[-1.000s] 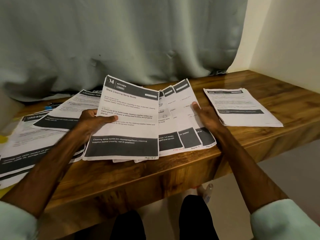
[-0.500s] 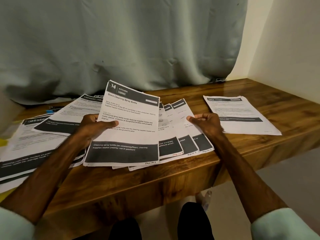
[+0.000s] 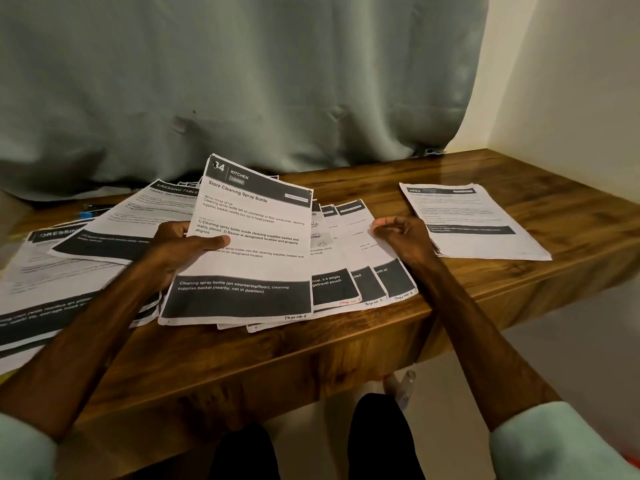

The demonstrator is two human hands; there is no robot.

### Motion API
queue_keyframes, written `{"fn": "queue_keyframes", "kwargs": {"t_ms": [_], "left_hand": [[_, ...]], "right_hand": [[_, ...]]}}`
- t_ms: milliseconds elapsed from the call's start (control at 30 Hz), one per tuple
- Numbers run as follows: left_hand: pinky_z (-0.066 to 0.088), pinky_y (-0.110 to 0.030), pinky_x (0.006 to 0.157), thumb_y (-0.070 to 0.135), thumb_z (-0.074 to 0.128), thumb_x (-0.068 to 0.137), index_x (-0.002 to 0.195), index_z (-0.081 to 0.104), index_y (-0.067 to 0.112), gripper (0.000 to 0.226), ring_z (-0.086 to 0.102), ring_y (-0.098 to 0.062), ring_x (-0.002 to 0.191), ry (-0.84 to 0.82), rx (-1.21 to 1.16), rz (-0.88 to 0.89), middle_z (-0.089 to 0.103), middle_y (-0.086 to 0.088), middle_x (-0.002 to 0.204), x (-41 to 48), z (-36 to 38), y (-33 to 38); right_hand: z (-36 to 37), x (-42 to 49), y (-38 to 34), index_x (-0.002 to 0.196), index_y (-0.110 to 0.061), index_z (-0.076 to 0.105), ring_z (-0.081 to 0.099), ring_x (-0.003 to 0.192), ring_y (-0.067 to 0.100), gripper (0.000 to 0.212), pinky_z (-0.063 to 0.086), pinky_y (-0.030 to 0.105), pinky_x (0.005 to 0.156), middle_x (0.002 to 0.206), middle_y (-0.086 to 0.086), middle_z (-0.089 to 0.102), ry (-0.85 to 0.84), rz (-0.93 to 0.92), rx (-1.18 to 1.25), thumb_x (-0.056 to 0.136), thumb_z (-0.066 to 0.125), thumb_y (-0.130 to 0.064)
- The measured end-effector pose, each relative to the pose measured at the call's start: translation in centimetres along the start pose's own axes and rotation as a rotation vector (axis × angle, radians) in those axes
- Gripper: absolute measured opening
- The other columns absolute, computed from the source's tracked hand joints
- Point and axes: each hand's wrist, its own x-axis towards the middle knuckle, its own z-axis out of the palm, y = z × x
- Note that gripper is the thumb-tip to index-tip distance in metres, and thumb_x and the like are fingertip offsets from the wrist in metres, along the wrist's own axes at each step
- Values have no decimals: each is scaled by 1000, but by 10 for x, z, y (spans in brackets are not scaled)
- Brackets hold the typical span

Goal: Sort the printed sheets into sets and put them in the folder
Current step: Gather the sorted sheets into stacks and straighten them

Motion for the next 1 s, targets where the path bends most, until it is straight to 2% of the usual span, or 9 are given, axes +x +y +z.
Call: {"fn": "queue_keyframes", "kwargs": {"t_ms": [133, 333, 433, 500, 533, 633, 800, 933, 1000], "left_hand": [[47, -30, 85, 17, 82, 83, 95, 66, 24, 21, 63, -18, 100, 6, 8, 13, 69, -9, 130, -2, 1, 2], [50, -24, 78, 17, 84, 80, 99, 70, 24, 25, 68, -10, 91, -19, -6, 22, 73, 0, 118, -4, -1, 2], [52, -22, 76, 16, 84, 79, 96, 69, 25, 25, 67, -4, 85, -15, -17, 17, 71, 17, 96, -5, 0, 3], [53, -22, 78, 15, 84, 79, 94, 68, 25, 25, 67, -2, 82, -15, -14, 9, 71, 21, 75, -5, 1, 4], [52, -20, 75, 14, 84, 79, 93, 68, 25, 24, 66, -1, 81, -14, -10, 10, 69, 23, 72, -6, 2, 5], [49, -17, 69, 14, 83, 80, 91, 67, 25, 23, 63, 0, 79, -5, -6, 11, 64, 28, 79, -7, 3, 5], [49, -19, 71, 17, 84, 80, 94, 68, 27, 24, 64, -2, 85, -5, 27, 11, 66, 23, 85, -6, 1, 4], [45, -14, 63, 17, 82, 82, 92, 66, 28, 22, 62, 2, 79, -10, 23, 2, 66, 27, 62, -9, 3, 7], [44, -13, 62, 16, 82, 82, 92, 66, 28, 22, 61, 3, 77, -3, 24, 5, 64, 31, 62, -11, 3, 8]], "right_hand": [[1, -4, -3, 101, -10, 78, 74, 89, 15, 16, 59, 25, 81, 95, 3, 79, -28, 3, 17, 86, 80, -13], [0, -6, -2, 101, -12, 78, 74, 81, 7, 16, 55, 16, 70, 91, -2, 79, -66, -17, 16, 86, 80, -13], [0, -4, 0, 100, -13, 79, 74, 81, 10, 15, 57, 22, 74, 89, -2, 79, -79, -16, 14, 85, 80, -12], [0, -1, 3, 98, -15, 79, 75, 84, 13, 14, 59, 27, 79, 90, -2, 79, -86, -20, 5, 85, 81, -12], [0, -1, 3, 97, -16, 79, 75, 85, 14, 13, 60, 28, 81, 90, -2, 79, -88, -25, 0, 85, 81, -12], [0, 0, 5, 95, -18, 80, 75, 85, 13, 12, 60, 28, 82, 91, -3, 79, -94, -38, -12, 84, 81, -13], [0, -1, 3, 97, -15, 80, 76, 87, 16, 14, 60, 26, 79, 93, -3, 79, -102, -38, -24, 84, 82, -11], [0, -2, 3, 97, -14, 80, 76, 87, 15, 13, 60, 26, 78, 95, -3, 79, -105, -46, -31, 84, 82, -12], [0, -2, 3, 99, -13, 80, 76, 87, 15, 15, 60, 25, 76, 95, -2, 79, -108, -52, -31, 84, 82, -11]]}}
